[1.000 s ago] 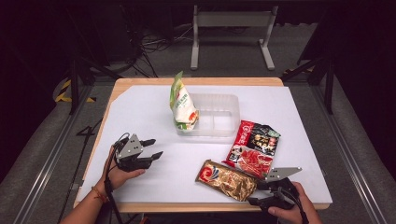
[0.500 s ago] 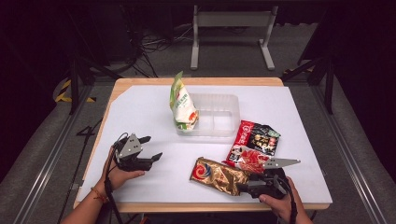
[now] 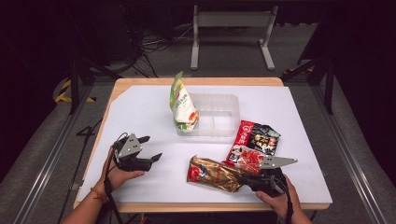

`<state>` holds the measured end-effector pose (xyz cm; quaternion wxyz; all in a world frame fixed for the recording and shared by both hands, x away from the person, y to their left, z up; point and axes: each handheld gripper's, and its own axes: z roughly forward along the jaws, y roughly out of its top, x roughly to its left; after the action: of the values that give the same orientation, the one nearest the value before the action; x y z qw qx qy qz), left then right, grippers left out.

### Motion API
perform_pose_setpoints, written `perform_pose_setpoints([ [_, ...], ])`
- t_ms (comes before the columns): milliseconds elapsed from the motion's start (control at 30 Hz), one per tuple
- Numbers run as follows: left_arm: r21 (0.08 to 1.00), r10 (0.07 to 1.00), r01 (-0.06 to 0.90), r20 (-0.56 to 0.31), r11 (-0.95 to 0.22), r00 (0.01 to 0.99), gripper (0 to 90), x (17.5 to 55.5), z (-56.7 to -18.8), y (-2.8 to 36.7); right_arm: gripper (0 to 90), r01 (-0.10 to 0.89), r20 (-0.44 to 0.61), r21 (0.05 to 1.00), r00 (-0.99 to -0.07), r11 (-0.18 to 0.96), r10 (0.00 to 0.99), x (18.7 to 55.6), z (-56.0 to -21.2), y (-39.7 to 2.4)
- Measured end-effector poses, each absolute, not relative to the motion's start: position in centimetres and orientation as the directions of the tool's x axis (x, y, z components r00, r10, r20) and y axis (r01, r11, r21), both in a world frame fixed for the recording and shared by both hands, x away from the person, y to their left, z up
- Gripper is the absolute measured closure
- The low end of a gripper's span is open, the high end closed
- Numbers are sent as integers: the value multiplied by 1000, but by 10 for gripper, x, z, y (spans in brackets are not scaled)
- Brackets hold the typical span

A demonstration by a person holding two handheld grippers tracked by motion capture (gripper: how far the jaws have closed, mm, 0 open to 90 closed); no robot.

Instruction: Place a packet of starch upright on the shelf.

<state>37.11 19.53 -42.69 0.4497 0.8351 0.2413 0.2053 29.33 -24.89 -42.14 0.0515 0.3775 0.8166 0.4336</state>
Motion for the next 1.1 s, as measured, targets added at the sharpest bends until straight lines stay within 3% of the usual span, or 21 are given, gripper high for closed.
perform_pose_setpoints([
  [733,869,610,207,128,-448,782,175,370,-424,201,876,388,178,884,-794,261,581,324,-362,-235],
  [1100,869,626,232,108,-437,773,165,370,-426,209,876,248,41,932,-795,263,606,337,-329,-238],
])
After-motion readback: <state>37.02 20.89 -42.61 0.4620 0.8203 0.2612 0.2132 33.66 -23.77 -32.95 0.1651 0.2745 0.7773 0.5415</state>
